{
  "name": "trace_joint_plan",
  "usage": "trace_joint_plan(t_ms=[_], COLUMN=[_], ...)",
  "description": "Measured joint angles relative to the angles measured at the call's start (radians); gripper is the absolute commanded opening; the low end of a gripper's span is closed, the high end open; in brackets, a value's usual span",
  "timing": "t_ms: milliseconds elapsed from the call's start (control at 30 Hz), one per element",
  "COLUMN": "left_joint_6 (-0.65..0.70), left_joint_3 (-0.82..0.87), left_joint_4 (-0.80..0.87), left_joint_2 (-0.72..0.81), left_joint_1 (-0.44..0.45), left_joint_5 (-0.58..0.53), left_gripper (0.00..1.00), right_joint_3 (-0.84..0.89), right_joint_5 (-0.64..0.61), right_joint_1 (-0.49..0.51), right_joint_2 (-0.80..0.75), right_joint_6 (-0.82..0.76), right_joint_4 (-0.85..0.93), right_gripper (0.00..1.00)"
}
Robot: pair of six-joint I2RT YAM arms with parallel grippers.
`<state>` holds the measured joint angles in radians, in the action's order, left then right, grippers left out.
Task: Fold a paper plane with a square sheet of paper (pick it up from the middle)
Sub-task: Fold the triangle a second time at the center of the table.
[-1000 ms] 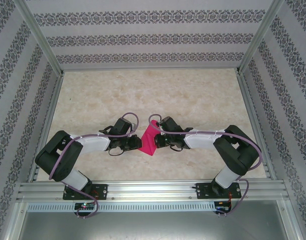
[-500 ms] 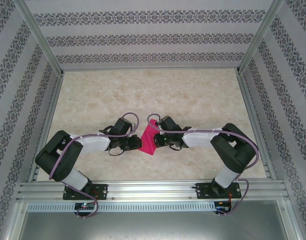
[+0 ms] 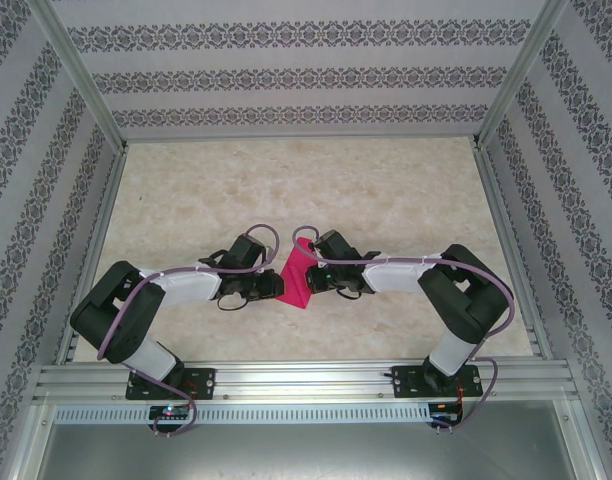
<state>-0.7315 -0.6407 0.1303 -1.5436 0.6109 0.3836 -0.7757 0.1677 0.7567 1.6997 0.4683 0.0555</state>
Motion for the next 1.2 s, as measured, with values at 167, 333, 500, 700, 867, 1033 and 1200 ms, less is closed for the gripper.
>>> trace_joint_plan(t_ms=[167, 333, 500, 700, 867, 1033, 1200], left_joint_6=[0.002, -0.015, -0.079, -0.152, -0.189, -0.194, -0.19], left_joint_3=[-0.037, -0.127, -0.17, -0.17, -0.17, -0.17, -0.17], left_joint_4=[0.097, 0.081, -0.008, -0.075, -0.142, -0.153, -0.153], left_joint_2=[0.08, 0.11, 0.005, -0.111, -0.147, -0.172, -0.208], left_joint_1=[0.0, -0.007, -0.013, -0.014, -0.014, -0.015, -0.015], left_joint_5=[-0.032, -0.02, 0.036, 0.061, 0.08, 0.07, 0.026], left_gripper=[0.31, 0.31, 0.28, 0.27, 0.27, 0.26, 0.24], right_joint_3=[-0.002, -0.006, -0.013, -0.014, -0.014, -0.014, -0.014], right_joint_5=[0.003, 0.006, 0.011, 0.019, 0.023, 0.026, 0.034], right_joint_1=[0.0, 0.0, 0.0, 0.0, 0.0, 0.0, 0.0], right_joint_2=[0.003, 0.01, 0.021, 0.031, 0.035, 0.037, 0.04], right_joint_6=[0.0, 0.0, 0.0, 0.001, 0.004, 0.004, 0.004], right_joint_4=[-0.003, -0.01, -0.024, -0.043, -0.054, -0.057, -0.064], right_gripper=[0.07, 0.07, 0.07, 0.07, 0.07, 0.07, 0.07])
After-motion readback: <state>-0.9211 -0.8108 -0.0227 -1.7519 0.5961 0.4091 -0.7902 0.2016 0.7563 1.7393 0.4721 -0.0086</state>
